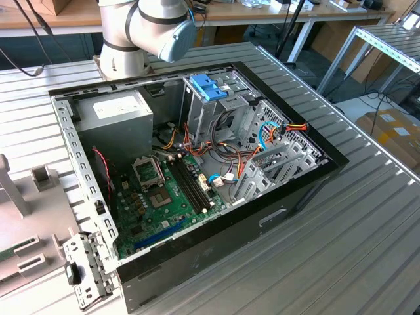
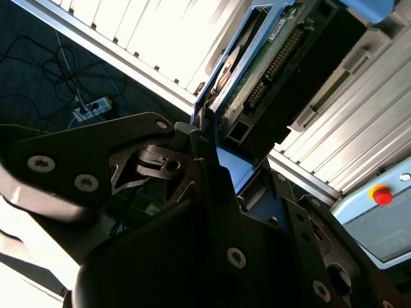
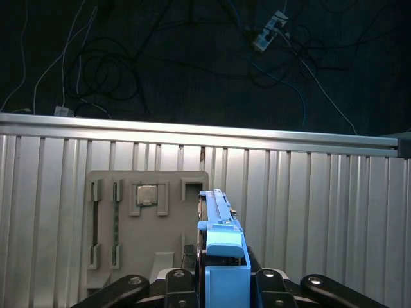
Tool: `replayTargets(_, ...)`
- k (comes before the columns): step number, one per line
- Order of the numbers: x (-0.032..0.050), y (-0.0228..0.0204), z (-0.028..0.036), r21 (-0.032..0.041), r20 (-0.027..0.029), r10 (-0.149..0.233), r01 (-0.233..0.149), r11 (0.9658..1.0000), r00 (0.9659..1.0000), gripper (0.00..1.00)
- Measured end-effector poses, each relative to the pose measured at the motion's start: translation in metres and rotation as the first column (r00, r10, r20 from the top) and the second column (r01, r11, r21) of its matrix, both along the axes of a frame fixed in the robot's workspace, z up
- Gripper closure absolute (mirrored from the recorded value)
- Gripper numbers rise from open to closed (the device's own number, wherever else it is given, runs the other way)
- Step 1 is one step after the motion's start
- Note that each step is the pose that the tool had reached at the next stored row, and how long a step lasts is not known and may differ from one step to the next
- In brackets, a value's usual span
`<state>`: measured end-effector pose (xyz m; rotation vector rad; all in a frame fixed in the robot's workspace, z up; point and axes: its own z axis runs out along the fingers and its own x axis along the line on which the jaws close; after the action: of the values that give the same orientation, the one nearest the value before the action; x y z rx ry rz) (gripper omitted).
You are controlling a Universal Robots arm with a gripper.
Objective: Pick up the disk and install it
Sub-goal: 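Pick up the disk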
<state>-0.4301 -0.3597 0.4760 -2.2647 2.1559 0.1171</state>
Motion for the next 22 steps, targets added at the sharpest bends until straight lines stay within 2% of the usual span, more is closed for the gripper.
replayTargets(17, 0.0, 0.0, 0.0064, 0.0, 0.0001, 0.0, 0.0, 1.0, 1.0, 0.63)
replayTargets(20, 0.0, 0.0, 0.0143, -0.0001, -0.0001, 0.0, 0.0, 1.0, 1.0, 0.63)
replayTargets(22, 0.0, 0.0, 0.0151, -0.0001, 0.0, 0.0, 0.0, 1.0, 1.0, 0.63)
